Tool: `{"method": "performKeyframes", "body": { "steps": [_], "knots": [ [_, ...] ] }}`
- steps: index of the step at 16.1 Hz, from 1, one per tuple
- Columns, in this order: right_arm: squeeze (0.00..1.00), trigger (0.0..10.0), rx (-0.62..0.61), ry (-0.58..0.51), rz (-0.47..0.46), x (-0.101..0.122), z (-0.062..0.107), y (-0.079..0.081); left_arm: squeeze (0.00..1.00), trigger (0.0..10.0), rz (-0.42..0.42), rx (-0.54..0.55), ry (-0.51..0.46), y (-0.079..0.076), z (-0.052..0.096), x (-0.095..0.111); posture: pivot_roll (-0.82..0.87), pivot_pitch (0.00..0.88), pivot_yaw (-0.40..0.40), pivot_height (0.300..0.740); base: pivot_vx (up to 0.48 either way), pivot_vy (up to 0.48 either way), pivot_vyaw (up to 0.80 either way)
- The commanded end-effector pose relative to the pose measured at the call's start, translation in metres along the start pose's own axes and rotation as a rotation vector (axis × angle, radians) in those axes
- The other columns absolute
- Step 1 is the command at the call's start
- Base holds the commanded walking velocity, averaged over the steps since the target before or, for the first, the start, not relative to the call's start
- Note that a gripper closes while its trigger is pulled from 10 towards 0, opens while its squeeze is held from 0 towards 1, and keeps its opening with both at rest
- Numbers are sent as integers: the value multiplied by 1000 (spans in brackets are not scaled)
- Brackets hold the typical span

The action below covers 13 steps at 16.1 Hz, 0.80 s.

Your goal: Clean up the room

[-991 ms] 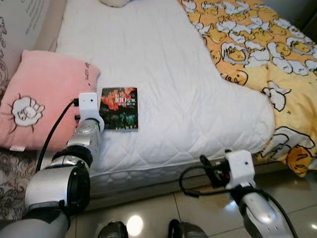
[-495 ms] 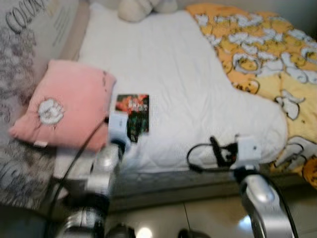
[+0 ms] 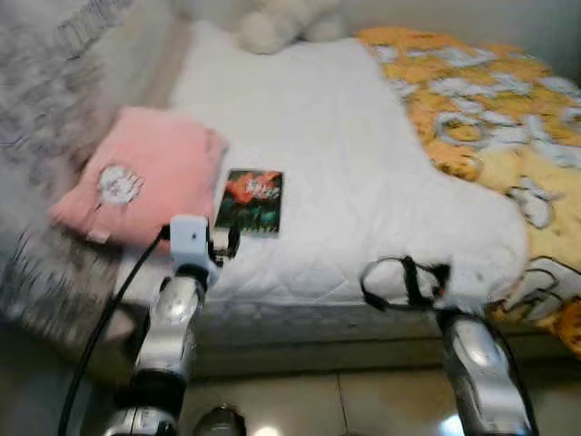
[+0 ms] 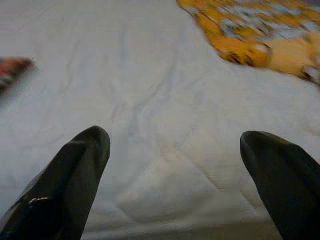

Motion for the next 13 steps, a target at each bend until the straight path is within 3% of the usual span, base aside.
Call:
{"method": "performKeyframes", "body": {
  "steps": [1, 3, 5, 6, 7, 10, 13],
  "knots": [
    [1000, 10000, -23, 4, 4, -5, 2, -7, 1000, 10000, 11, -29, 2, -12, -6, 1, 47, 0, -11, 740, 0, -480, 0],
    [1000, 10000, 27, -73, 5, 8, -5, 4, 1000, 10000, 32, -33, 3, -15, -13, 5, 30, 0, 9, 740, 0, -480, 0],
    [1000, 10000, 86, -98, 74, 14, -9, 14, 1000, 10000, 5, -87, -2, -24, -15, 7, 16, 0, 19, 740, 0, -472, 0],
    [565, 10000, 83, -92, 86, 13, -9, 14, 0, 10000, -9, -103, -2, -28, -16, 7, 13, 0, 22, 740, 0, -472, 0],
    [0, 10000, 83, -88, 90, 12, -10, 15, 0, 10000, -19, -107, -5, -31, -17, 8, 10, 0, 24, 740, 0, -472, 0],
    [0, 10000, 96, -94, 101, 11, -11, 19, 0, 10000, 3, -76, 11, -30, -22, 6, -1, 0, 36, 740, 0, -459, 0],
    [0, 10000, 96, -113, 104, 15, -10, 21, 0, 10000, -12, -96, 14, -30, -23, 6, -1, 0, 32, 740, 0, -456, 565]
  ]
}}
Point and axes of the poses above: a point about 5 cm out from each wrist's last joint towards the gripper, its own z axis pointing back from the gripper into the wrist, its own x axis along the axis of the wrist's last joint, y = z × x, the point moved 2 cm from there along -z, pointing out of the wrist towards the gripper, and after that the axes turned 4 degrees about z, right-handed, at the moved point
